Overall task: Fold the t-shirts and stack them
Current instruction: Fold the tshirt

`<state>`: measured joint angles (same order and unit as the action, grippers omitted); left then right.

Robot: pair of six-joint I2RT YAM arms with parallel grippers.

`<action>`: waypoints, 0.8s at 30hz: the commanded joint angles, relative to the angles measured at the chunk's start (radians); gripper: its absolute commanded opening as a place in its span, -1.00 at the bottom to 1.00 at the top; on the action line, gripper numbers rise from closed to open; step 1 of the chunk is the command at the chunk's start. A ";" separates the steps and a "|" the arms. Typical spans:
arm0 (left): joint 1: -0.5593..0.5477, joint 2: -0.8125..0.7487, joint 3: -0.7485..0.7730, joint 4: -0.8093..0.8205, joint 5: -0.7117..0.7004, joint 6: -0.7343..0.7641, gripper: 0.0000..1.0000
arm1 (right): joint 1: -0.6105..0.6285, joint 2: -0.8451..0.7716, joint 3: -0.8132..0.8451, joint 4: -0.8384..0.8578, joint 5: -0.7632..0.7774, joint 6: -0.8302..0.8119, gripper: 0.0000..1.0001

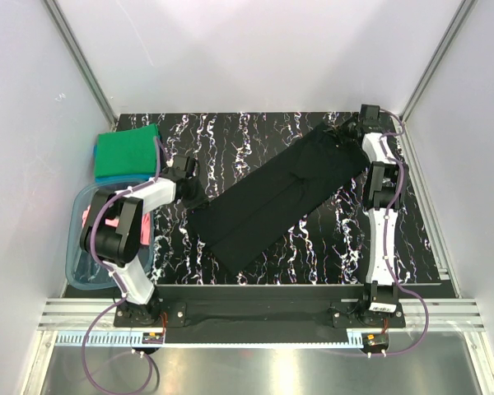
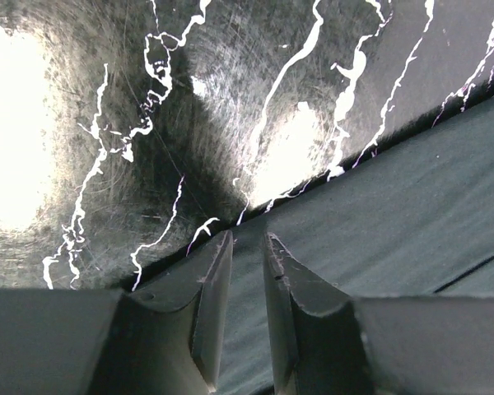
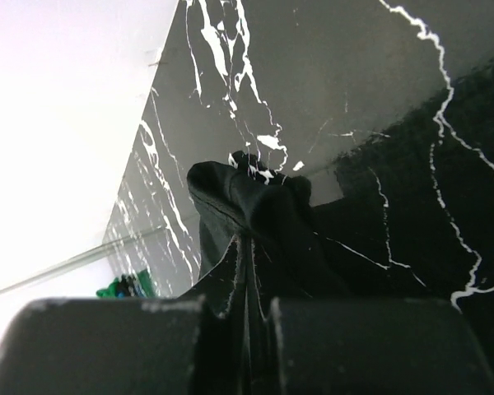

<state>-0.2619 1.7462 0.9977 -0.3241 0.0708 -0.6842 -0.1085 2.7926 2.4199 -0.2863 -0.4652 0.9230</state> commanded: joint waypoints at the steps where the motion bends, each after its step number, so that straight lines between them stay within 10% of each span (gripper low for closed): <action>1: 0.006 0.016 -0.059 -0.017 -0.068 0.000 -0.45 | 0.007 0.048 0.050 -0.119 0.154 -0.039 -1.00; 18: 0.004 -0.043 -0.131 0.019 -0.068 -0.028 -0.44 | 0.009 0.028 0.108 -0.064 0.176 -0.050 -0.98; 24: 0.004 -0.125 -0.031 -0.059 -0.092 0.028 -0.25 | 0.038 -0.074 0.154 -0.140 0.026 -0.153 -0.69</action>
<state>-0.2619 1.6825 0.9260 -0.2676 0.0589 -0.7006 -0.0895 2.8113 2.5134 -0.3660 -0.4107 0.8631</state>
